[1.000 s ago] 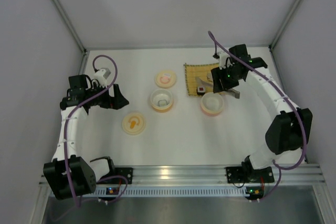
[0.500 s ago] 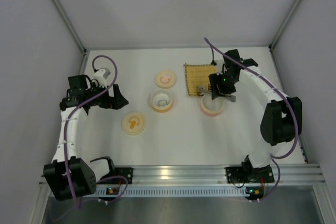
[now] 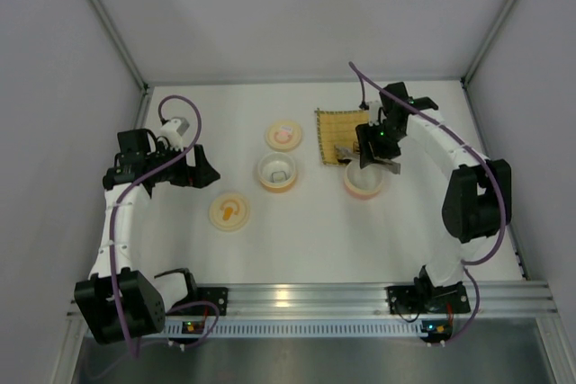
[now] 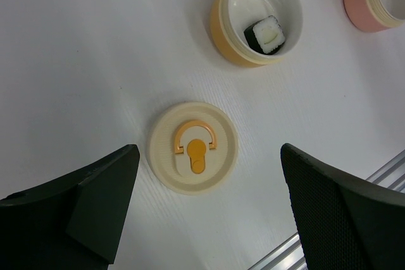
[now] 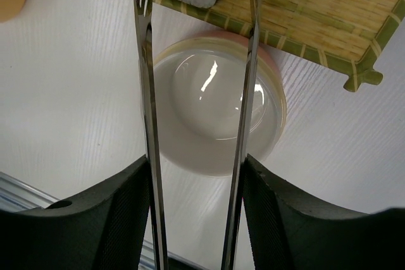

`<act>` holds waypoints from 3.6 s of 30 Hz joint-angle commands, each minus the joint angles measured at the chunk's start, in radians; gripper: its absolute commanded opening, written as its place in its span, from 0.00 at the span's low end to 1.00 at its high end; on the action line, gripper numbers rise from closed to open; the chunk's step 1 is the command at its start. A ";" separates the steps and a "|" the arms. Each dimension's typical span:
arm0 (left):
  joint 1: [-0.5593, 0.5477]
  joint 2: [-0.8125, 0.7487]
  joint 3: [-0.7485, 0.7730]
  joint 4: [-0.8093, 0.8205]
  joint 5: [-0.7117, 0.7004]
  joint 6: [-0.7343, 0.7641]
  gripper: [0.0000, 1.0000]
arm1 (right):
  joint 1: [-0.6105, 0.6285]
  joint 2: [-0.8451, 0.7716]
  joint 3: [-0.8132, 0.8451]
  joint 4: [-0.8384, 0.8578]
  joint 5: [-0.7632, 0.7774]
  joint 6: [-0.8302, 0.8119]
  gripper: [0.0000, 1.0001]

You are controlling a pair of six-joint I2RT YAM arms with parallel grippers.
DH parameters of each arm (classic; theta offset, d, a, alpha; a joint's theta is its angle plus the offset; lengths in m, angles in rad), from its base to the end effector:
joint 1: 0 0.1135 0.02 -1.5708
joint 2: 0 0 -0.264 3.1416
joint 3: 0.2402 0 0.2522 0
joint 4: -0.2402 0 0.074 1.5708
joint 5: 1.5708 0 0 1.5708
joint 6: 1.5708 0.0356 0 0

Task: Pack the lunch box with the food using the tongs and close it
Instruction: Pick up the fake food from the plate, then place the fake food in the packing box.

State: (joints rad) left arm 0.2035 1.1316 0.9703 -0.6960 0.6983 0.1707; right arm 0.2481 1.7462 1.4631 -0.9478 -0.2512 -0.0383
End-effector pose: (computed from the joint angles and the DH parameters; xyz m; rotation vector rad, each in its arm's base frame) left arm 0.2254 0.0231 0.2958 0.2679 2.2509 -0.6478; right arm 0.3412 0.0956 0.2604 -0.4601 2.7657 0.4023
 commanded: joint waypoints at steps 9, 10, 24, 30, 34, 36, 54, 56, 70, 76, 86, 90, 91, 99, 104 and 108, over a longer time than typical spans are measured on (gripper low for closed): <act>0.005 -0.010 0.001 0.053 0.007 0.003 0.98 | 0.008 0.010 0.072 -0.026 -0.026 0.006 0.49; 0.007 -0.009 0.002 0.053 0.009 0.001 0.98 | 0.008 0.010 0.077 -0.031 -0.025 0.006 0.49; 0.007 -0.001 0.008 0.058 0.013 -0.005 0.98 | 0.033 0.039 0.177 -0.088 -0.005 -0.026 0.36; 0.007 0.000 0.007 0.058 0.015 -0.004 0.98 | 0.034 0.053 0.232 -0.138 0.012 -0.038 0.48; 0.007 0.002 0.004 0.061 0.020 -0.007 0.98 | 0.036 0.062 0.269 -0.184 0.021 -0.051 0.52; 0.007 0.003 0.004 0.061 0.024 -0.008 0.98 | 0.036 0.065 0.272 -0.192 0.030 -0.055 0.52; 0.007 -0.012 -0.005 0.058 0.023 -0.007 0.98 | 0.057 0.133 0.273 -0.213 0.066 -0.057 0.55; 0.007 -0.015 -0.007 0.058 0.023 -0.007 0.98 | 0.057 0.139 0.275 -0.215 0.063 -0.054 0.55; 0.007 -0.013 -0.019 0.064 0.021 -0.005 0.98 | 0.057 0.130 0.287 -0.210 0.052 -0.064 0.35; 0.007 -0.019 -0.018 0.061 0.017 -0.004 0.98 | 0.056 0.093 0.335 -0.197 0.032 -0.069 0.27; 0.007 -0.007 0.030 0.000 0.049 0.033 0.98 | -0.029 -0.057 0.352 -0.180 -0.091 -0.153 0.22; 0.007 -0.012 0.042 -0.025 0.052 0.049 0.98 | -0.069 -0.209 0.255 -0.187 -0.095 -0.257 0.22; 0.007 -0.015 0.042 -0.026 0.052 0.050 0.98 | -0.073 -0.235 0.209 -0.192 -0.091 -0.276 0.23; 0.005 -0.033 0.025 -0.046 0.046 0.061 0.98 | -0.093 -0.411 0.022 -0.229 -0.066 -0.411 0.23; 0.007 -0.035 0.025 -0.040 0.055 0.055 0.98 | -0.093 -0.425 -0.070 -0.206 -0.031 -0.434 0.24; 0.007 -0.036 0.025 -0.046 0.052 0.056 0.98 | -0.092 -0.432 -0.130 -0.158 -0.003 -0.416 0.24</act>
State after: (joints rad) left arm 0.2035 1.1191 0.9745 -0.7349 0.7208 0.2119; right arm 0.1677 1.3422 1.3457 -1.1568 -0.2722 -0.4358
